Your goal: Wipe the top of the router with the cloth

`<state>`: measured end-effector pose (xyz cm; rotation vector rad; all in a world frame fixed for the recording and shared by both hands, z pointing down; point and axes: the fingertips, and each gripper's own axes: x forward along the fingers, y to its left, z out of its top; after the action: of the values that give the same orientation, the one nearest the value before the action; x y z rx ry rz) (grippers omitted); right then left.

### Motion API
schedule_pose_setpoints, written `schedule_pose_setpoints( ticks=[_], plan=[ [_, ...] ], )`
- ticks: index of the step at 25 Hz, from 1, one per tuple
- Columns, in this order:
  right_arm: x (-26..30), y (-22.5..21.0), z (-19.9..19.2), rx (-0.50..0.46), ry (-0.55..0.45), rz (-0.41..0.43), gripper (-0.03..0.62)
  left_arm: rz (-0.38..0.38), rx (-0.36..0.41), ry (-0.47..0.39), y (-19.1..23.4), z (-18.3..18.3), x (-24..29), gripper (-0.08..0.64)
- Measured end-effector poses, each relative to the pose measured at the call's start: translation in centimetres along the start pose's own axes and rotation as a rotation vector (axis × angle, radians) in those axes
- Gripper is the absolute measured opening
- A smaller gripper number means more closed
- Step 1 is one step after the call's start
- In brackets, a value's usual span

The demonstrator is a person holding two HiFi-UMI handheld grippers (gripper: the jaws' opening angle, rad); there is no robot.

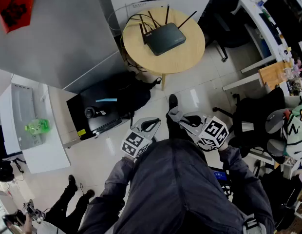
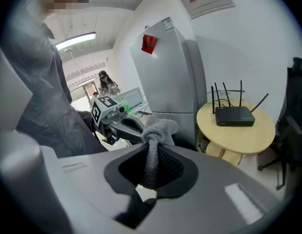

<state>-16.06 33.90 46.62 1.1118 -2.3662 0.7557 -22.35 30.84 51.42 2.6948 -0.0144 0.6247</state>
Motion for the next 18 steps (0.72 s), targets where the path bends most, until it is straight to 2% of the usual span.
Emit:
schedule_pose_setpoints(
  ticks=[3,10,18],
  plan=[
    [0.7,-5.3,1.0,-0.070,0.026,0.012,0.034,0.031,-0.012,0.000,3.5,2.5,3.7,0.023],
    [0.5,-17.7,4.7,-0.115,0.034,0.107,0.034,0.157,-0.060,0.033,11.6,9.5,12.5,0.026],
    [1.9,-29.6,9.0,-0.048,-0.009,0.156,0.034,0.246,-0.111,0.075,17.7,14.5,18.1,0.025]
  ],
)
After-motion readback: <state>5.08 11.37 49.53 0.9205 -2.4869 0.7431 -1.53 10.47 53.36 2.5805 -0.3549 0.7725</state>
